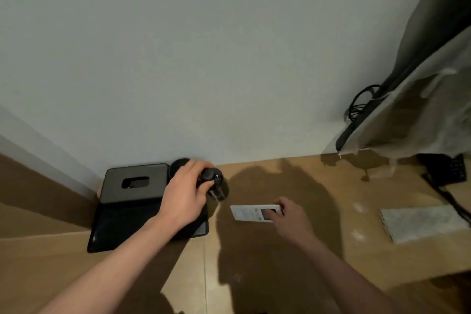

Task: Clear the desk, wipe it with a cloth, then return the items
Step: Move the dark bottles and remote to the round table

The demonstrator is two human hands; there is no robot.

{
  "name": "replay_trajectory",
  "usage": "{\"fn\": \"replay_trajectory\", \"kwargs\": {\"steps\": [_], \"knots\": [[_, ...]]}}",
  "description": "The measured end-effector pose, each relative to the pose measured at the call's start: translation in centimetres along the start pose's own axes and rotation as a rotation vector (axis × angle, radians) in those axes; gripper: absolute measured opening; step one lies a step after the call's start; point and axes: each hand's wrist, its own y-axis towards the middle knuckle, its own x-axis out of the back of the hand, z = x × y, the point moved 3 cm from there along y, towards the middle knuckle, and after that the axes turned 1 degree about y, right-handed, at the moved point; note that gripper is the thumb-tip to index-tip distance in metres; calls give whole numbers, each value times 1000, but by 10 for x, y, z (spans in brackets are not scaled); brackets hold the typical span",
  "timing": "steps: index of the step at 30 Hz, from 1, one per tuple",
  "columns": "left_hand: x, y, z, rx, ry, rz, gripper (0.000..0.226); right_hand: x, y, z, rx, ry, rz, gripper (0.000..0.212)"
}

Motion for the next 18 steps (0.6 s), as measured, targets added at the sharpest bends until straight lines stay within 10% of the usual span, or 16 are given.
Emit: {"fn": "replay_trajectory", "kwargs": {"steps": [15,18], "knots": [[30,-93,-85,-253,-77,145,25,61,-213,-45,-209,472,-378,35],[22,-106,-113,-332,-83,170,27,74,-244,-63,-234,550,-447,12]]}}
